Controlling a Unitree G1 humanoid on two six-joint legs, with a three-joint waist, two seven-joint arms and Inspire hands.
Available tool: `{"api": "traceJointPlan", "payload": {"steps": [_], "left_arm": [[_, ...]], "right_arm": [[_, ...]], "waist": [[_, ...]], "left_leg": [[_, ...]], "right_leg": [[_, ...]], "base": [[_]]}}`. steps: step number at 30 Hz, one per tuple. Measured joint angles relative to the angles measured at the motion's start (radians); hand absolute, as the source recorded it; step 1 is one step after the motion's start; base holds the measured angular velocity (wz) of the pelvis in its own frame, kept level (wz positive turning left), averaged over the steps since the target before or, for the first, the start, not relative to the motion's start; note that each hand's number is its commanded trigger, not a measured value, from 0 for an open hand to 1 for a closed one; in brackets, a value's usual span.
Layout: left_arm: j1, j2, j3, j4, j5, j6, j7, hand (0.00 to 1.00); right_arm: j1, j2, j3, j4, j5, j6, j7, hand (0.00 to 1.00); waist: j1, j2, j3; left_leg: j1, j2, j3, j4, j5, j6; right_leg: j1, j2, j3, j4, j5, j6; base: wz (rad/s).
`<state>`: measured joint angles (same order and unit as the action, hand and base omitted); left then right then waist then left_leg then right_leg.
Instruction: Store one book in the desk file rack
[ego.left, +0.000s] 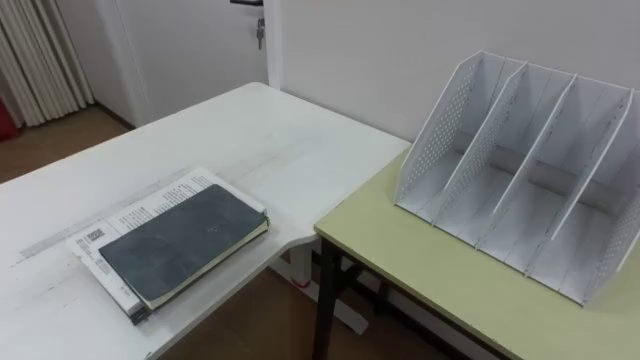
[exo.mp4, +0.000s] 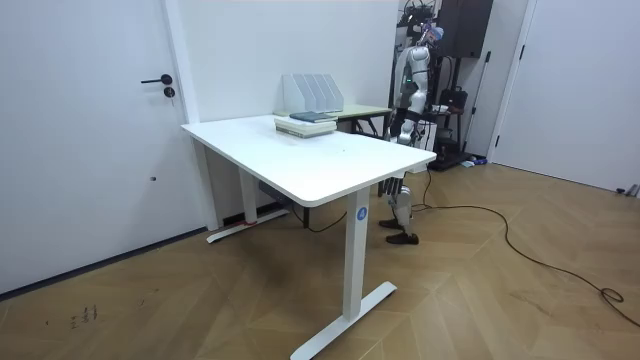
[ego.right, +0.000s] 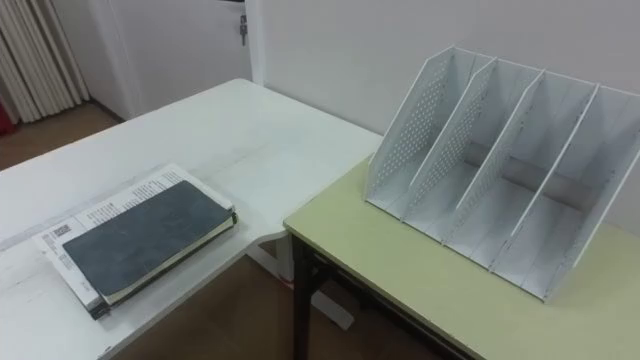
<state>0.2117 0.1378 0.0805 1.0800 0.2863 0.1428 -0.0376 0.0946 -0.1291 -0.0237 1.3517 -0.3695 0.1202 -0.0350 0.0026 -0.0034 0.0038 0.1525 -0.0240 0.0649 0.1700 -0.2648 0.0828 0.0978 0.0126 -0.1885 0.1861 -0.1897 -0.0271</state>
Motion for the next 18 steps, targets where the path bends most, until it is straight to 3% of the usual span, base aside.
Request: {"api": "traceJointPlan", "payload": {"steps": [18], "left_arm": [[0.016, -0.011, 0.0, -0.001, 0.001, -0.002, 0.066, 0.0]], "right_arm": [[0.004, 0.001, 0.004, -0.002, 0.008, -0.017, -0.052, 0.0]], "waist": [[0.005, -0.008, 0.0014]], "left_leg": [[0.014, 0.002, 0.012, -0.008, 0.0, 0.0]], "right_leg": [[0.007, 0.006, 0.022, 0.001, 0.0, 0.0]], "base": [[-0.02]]}}
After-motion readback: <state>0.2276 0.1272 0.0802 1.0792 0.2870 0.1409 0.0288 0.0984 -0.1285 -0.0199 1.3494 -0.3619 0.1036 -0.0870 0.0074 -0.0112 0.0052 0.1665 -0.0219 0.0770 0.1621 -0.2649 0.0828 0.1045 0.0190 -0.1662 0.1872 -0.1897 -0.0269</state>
